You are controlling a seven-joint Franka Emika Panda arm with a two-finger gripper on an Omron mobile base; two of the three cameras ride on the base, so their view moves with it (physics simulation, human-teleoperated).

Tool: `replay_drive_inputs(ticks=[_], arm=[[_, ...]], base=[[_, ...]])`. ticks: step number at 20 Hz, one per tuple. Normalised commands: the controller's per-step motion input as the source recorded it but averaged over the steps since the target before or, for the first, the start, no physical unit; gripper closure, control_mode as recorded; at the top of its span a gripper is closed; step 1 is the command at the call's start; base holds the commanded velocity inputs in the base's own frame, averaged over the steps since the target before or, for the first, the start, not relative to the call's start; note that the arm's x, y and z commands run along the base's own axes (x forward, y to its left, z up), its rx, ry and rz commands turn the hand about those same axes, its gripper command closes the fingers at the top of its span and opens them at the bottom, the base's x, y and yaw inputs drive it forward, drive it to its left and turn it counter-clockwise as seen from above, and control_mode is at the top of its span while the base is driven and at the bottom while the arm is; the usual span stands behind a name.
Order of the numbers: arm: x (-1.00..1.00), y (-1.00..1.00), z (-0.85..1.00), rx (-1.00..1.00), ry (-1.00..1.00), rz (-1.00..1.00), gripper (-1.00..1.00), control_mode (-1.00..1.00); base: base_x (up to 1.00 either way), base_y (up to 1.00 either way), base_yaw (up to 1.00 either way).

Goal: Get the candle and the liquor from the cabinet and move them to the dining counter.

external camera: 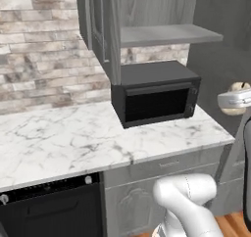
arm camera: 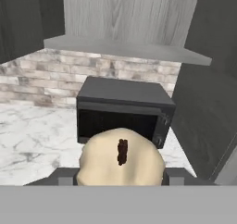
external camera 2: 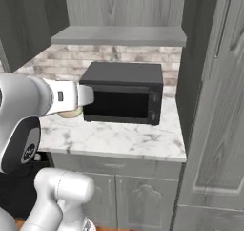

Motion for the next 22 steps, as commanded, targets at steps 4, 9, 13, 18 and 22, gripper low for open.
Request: replay_drive_inputs(ticks=[4, 9, 13, 18, 22], arm=[[0.00, 0.00, 0.00, 0.00, 0.00, 0.00, 1.00, 1.00], [0.00, 0.00, 0.00, 0.00, 0.00, 0.00, 1.00, 1.00], [0.00, 0.00, 0.00, 0.00, 0.00, 0.00, 1.00, 1.00], [0.00, 0.00, 0.00, 0.00, 0.00, 0.00, 1.00, 1.00], [0.00, 0.00, 0.00, 0.00, 0.00, 0.00, 1.00, 1.00]], base=[[-0.77, -0.14, -0.25], [-0.49, -0.13, -0.41], [-0.22, -0.17, -0.51], [-0.20, -0.30, -0.57], [-0.20, -0.30, -0.58]])
